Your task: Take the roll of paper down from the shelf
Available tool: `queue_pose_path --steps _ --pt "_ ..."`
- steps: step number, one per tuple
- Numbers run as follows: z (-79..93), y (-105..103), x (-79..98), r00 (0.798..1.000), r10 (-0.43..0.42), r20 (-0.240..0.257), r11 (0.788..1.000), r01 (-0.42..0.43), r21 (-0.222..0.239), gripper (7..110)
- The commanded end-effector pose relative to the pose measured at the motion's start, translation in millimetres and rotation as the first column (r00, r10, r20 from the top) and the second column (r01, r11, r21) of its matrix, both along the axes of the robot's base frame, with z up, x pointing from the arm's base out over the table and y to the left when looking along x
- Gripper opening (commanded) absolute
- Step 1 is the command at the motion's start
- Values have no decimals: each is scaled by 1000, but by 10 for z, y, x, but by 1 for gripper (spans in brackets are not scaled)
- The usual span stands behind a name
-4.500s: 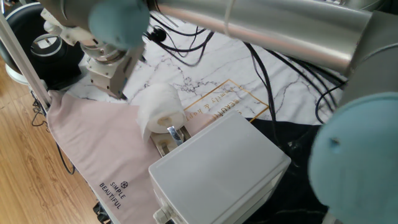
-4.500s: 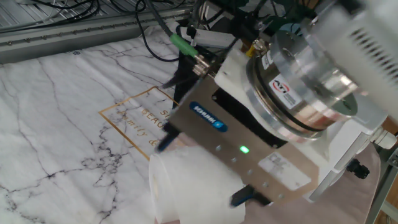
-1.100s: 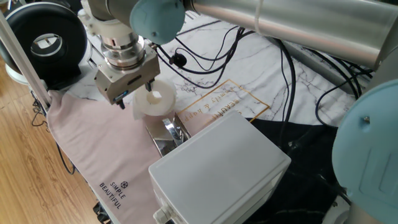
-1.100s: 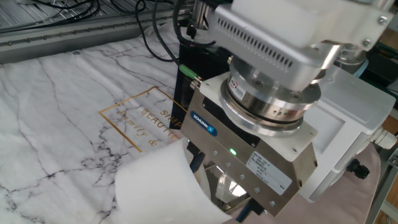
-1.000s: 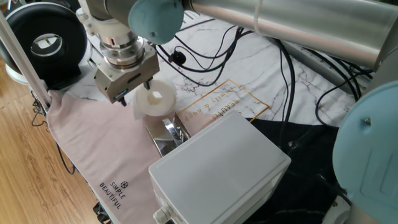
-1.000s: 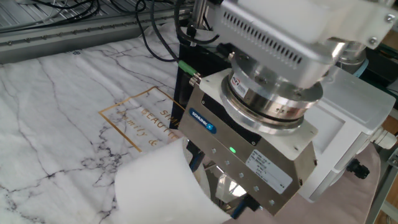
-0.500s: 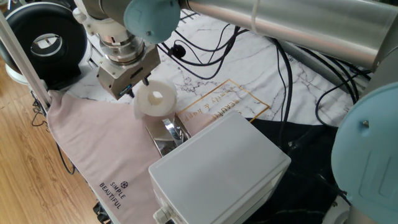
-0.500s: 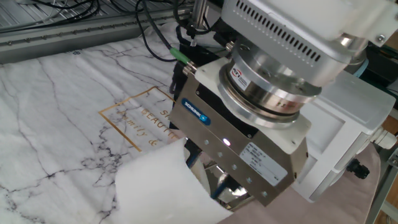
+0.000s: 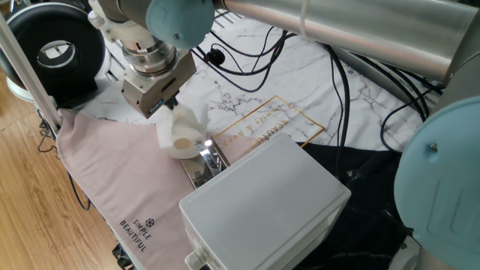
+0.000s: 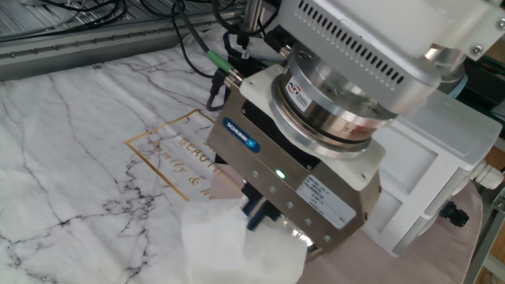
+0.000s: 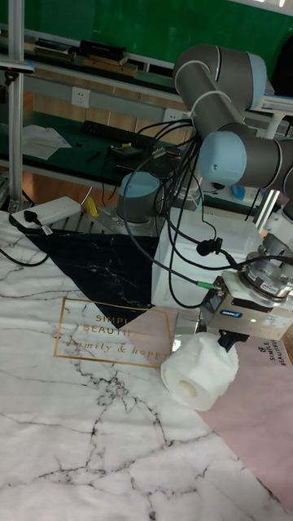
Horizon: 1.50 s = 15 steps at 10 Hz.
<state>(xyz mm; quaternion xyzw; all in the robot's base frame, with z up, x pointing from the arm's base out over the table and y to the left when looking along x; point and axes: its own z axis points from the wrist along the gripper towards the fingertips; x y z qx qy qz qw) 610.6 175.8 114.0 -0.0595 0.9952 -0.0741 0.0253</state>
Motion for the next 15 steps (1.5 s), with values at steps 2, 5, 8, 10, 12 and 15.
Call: queue_pose_path --steps 2,5,8,10,12,15 --pt "-103 651 -205 995 -25 -99 965 50 259 7" --pt "-3 752 -613 958 -109 -265 951 178 253 88" --pt "-123 541 -728 950 -158 -268 956 215 200 88" --pt "-239 375 -809 950 -168 -265 960 218 174 88" --pt "-318 251 -835 953 -167 -251 963 212 164 88" --pt "-414 383 -630 966 -162 -204 955 206 216 88"
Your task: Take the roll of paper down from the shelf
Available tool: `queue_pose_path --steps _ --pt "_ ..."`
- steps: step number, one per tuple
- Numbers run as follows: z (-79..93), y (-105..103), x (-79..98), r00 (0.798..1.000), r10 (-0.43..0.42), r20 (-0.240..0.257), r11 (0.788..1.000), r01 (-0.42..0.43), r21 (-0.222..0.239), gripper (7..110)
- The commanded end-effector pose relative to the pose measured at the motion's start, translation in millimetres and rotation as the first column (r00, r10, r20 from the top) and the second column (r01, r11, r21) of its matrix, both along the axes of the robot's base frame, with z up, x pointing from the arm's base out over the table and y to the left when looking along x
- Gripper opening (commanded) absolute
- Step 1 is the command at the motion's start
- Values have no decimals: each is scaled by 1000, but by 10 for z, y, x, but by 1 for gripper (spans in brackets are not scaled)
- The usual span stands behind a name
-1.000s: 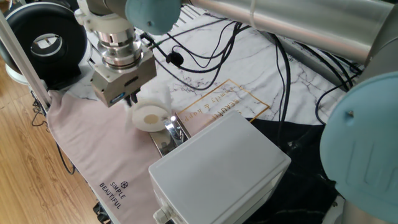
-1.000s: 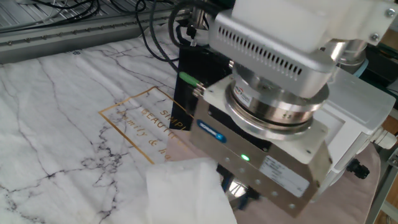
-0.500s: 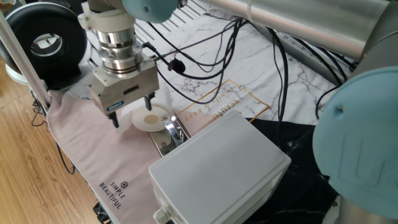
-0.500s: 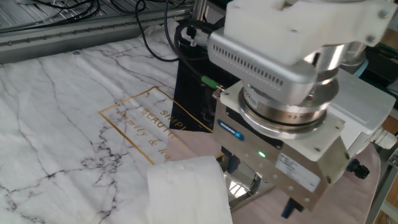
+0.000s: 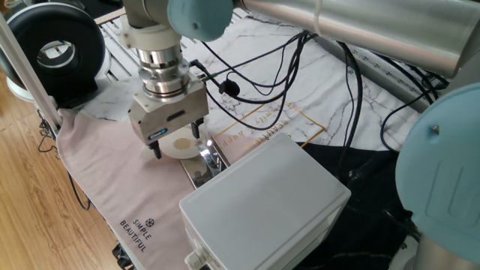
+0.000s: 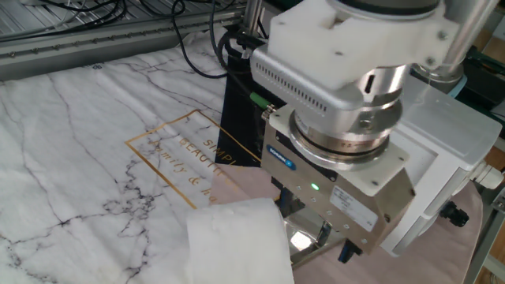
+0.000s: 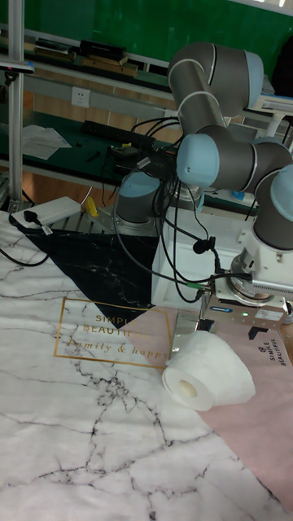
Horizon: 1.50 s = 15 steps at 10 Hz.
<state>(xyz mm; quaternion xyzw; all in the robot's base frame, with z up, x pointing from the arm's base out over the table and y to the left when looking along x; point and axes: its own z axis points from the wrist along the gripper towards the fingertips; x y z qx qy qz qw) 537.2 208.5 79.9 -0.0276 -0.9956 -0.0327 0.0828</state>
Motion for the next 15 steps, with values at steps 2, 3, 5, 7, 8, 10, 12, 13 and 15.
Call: queue_pose_path --steps 2,3,5,7,8,10,12,13,15 --pt "-152 -125 270 995 46 84 997 -41 -58 88" --pt "-125 -303 363 990 98 104 986 -83 -143 88" --pt "117 -250 537 978 153 143 976 -127 -177 88" --pt "341 -113 652 970 174 169 975 -146 -165 88" --pt "345 -99 731 962 200 186 969 -166 -181 88" --pt "193 -134 929 942 249 224 954 -200 -222 88" --pt "237 -151 1108 912 314 262 931 -241 -275 88" --pt "337 -106 1167 899 341 275 920 -260 -292 88" --pt "558 -55 1375 829 448 333 877 -337 -342 88"
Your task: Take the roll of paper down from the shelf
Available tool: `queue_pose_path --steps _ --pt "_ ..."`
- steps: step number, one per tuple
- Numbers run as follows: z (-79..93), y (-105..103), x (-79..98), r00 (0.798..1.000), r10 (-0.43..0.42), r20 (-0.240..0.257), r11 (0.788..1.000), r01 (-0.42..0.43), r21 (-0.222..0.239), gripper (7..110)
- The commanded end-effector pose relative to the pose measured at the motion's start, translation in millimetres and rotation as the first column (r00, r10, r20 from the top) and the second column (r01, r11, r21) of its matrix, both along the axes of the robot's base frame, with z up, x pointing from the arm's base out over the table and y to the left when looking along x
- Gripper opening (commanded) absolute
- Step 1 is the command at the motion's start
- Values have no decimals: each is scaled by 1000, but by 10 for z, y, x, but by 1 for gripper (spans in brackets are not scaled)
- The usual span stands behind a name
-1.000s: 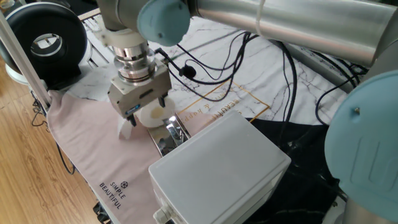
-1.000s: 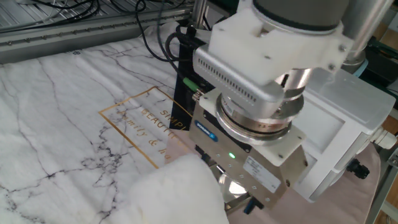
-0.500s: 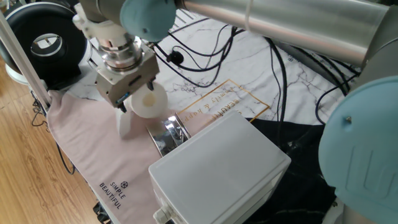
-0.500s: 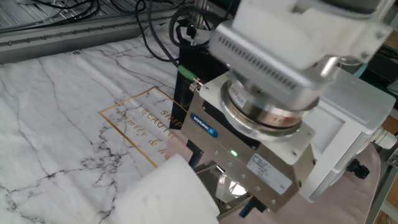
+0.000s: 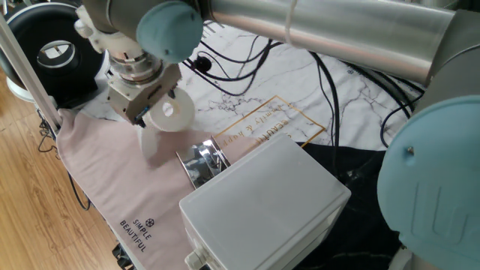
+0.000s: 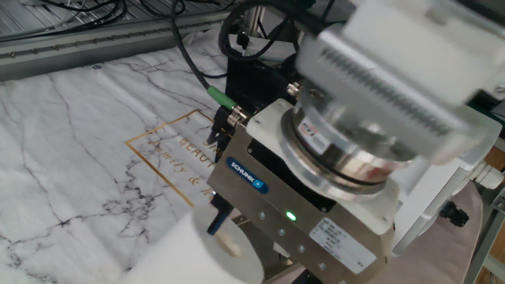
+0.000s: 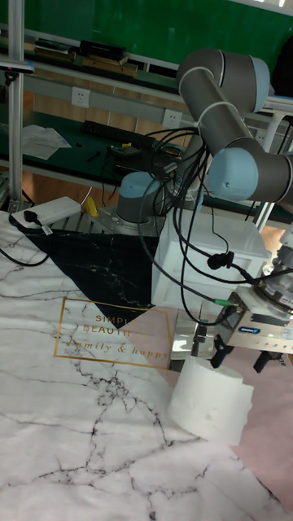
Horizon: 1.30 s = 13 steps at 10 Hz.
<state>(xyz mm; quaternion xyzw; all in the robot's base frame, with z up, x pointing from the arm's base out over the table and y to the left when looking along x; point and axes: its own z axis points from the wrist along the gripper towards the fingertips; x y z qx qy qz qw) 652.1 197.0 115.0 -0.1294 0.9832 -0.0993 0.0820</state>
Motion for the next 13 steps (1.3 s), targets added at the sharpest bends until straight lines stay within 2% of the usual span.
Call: queue_pose_path --steps 1,2,4,6,7,8,9,10,11,12,13 --pt "344 128 322 978 167 123 986 -163 -42 88" --pt "434 201 355 969 200 146 980 -197 -35 88" --pt "471 201 290 973 191 131 981 -187 -42 88" --pt "416 106 60 989 139 41 989 -137 -56 88" --pt "391 87 -145 995 90 -30 995 -91 -43 88" --pt "368 82 -230 996 59 -60 998 -61 -32 66" --pt "359 -45 -272 996 43 -81 996 -49 -73 66" --pt "366 -178 -488 988 -29 -153 993 11 -117 66" --pt "388 -265 -657 975 -93 -202 986 62 -152 66" --pt "385 -234 -748 963 -160 -216 981 132 -140 66" --pt "365 -43 -833 945 -225 -236 974 218 -56 66"
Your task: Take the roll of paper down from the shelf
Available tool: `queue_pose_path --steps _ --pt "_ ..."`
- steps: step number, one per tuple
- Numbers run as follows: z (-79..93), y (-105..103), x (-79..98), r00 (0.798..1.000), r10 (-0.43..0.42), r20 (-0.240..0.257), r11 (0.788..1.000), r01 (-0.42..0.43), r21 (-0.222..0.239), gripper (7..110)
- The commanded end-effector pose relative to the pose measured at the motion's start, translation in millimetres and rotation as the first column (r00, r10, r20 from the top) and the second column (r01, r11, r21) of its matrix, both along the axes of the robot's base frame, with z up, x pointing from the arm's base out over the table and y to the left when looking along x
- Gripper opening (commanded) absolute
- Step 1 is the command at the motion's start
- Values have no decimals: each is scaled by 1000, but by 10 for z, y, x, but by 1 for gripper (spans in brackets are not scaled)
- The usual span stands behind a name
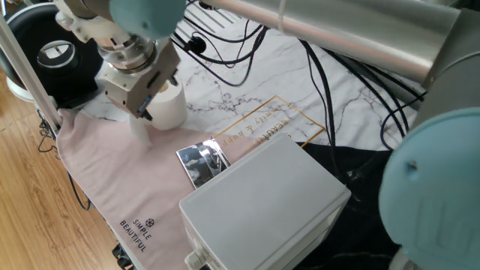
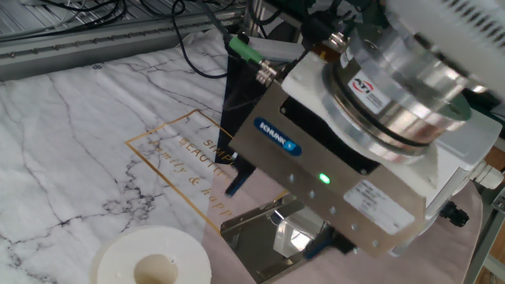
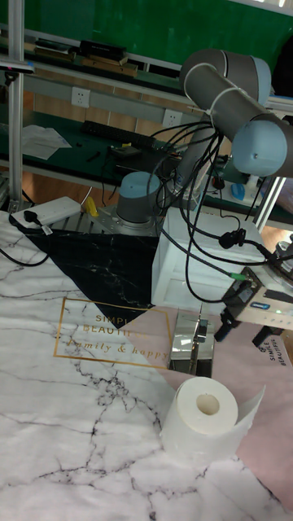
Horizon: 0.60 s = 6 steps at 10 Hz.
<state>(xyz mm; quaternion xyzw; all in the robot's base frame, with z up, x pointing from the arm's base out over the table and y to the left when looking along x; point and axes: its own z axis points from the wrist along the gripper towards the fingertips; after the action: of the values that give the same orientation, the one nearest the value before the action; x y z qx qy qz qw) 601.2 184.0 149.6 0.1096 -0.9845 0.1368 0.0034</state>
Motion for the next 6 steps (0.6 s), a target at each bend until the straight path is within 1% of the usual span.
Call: queue_pose_path --steps 1,2,3,4,5,6 --pt "38 206 -372 973 -209 -95 970 219 109 44" --pt "76 154 -442 970 -217 -110 968 229 106 44" --pt "95 66 -521 967 -221 -125 969 232 82 44" --pt "92 42 -567 965 -228 -132 967 240 84 44" --pt "81 27 -595 963 -230 -142 966 244 86 22" --pt "41 62 -567 962 -238 -135 961 254 113 22"
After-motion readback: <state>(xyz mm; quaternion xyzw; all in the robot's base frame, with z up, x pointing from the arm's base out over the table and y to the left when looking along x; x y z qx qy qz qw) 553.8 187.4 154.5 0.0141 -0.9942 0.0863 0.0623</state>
